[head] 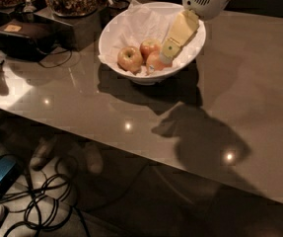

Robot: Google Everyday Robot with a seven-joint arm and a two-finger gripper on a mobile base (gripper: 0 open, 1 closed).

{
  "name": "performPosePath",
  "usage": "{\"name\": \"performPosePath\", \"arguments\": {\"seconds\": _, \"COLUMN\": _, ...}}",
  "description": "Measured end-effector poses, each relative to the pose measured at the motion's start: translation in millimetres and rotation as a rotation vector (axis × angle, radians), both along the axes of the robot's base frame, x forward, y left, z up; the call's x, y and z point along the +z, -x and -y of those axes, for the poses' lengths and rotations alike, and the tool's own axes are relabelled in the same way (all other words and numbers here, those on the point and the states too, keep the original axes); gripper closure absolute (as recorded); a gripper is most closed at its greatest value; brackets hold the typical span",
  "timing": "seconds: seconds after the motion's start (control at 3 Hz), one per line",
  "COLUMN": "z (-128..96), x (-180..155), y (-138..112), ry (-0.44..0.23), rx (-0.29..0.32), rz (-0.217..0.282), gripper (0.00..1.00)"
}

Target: Pick apple from white bowl

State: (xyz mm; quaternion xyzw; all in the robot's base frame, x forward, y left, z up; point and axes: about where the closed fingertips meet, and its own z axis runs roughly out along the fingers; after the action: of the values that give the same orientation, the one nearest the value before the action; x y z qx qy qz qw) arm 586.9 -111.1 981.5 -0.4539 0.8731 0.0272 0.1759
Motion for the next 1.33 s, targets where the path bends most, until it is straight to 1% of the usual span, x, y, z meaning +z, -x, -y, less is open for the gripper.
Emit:
{"name": "performPosePath", "arguments": {"seconds": 0.33, "z": -23, "x": 2, "y": -19, "ry": 0.012, "rx": 0.006, "rz": -0.015, "gripper": 0.00}}
{"name": "performPosePath", "arguments": {"seconds": 0.67, "z": -24, "x": 2, "y": -20, "ry": 0.012, "rx": 0.007, "rz": -0.014, "gripper": 0.00}}
{"name": "performPosePath", "arguments": {"seconds": 1.0, "z": -30, "x": -1, "y": -25, "ry": -0.024, "rx": -0.007, "rz": -0.001, "gripper": 0.00}}
{"name": "performPosePath", "arguments": {"seconds": 1.33, "z": -42, "x": -8, "y": -39, "ry": -0.043, "rx": -0.040, "rz": -0.010, "gripper": 0.12}}
